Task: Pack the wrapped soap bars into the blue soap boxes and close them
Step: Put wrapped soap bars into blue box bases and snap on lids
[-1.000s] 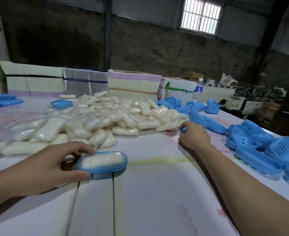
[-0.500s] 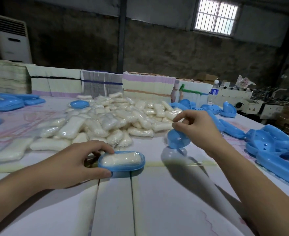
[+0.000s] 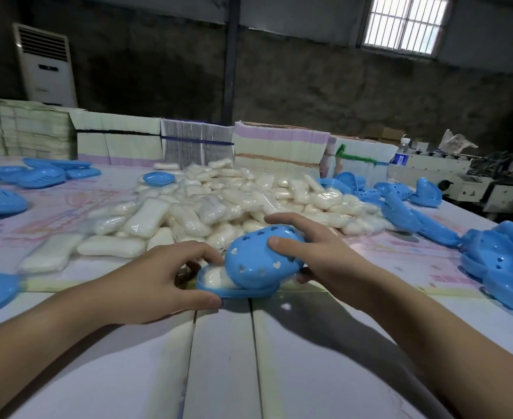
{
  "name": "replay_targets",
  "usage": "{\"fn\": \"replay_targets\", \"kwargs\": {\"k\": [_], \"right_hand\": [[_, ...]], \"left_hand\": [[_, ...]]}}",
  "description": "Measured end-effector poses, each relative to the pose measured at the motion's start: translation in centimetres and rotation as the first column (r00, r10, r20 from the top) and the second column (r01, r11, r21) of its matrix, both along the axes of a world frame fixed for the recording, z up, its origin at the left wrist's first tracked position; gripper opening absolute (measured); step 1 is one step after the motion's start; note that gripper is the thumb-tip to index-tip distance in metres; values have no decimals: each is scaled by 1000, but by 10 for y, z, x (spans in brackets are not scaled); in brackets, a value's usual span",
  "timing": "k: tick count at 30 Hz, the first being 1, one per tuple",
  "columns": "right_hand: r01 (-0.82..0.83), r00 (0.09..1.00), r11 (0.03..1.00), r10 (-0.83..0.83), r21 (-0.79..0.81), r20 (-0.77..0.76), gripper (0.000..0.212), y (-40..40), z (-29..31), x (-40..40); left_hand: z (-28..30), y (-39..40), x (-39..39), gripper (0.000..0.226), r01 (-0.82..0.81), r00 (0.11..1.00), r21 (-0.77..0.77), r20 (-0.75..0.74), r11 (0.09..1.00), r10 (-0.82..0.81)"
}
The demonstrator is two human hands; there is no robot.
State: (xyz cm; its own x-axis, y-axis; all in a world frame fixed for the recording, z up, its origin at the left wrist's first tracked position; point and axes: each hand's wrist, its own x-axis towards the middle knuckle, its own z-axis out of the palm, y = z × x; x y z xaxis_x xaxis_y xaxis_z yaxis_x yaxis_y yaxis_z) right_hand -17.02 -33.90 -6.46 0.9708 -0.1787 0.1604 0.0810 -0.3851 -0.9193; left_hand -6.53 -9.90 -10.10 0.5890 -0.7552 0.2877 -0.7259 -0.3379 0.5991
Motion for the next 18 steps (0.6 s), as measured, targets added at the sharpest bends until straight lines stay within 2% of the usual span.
{"fn": "replay_targets", "kwargs": {"k": [3,6,8,10,12,14,16,18], "right_hand": [[43,996,987,-29,-154,88,31,4,-10,7],[29,995,953,0,-300,96,34,4,-13,8],[-83,995,901,100,-427,18,43,6,-10,3],[-251,968,823,203,-510,-149,68,9,-8,-1],[-302,953,761,216,-575,-214,85,12,-9,-4],[-265,963,697,220,-666,-154,89,13,-10,-5],[-222,963,660,263,-718,-56,81,13,-9,-5],[-188,959,692,281,-696,20,76,12,-9,-3]], "left_hand": [[0,0,-1,57,-8,1000,-2,-11,1000,8],[2,-1,-3,57,-16,1000,4,-3,1000,16],[4,-1,-4,55,-12,1000,8,-2,1000,12],[5,-2,-5,53,-3,1000,10,-7,1000,3],[6,-2,-6,52,2,1000,11,-7,1000,-2],[6,-2,-6,51,5,1000,7,-12,1000,-5],[6,-1,-6,51,11,1000,6,-17,1000,-11],[6,-2,-5,52,8,1000,3,-20,1000,-8]]}}
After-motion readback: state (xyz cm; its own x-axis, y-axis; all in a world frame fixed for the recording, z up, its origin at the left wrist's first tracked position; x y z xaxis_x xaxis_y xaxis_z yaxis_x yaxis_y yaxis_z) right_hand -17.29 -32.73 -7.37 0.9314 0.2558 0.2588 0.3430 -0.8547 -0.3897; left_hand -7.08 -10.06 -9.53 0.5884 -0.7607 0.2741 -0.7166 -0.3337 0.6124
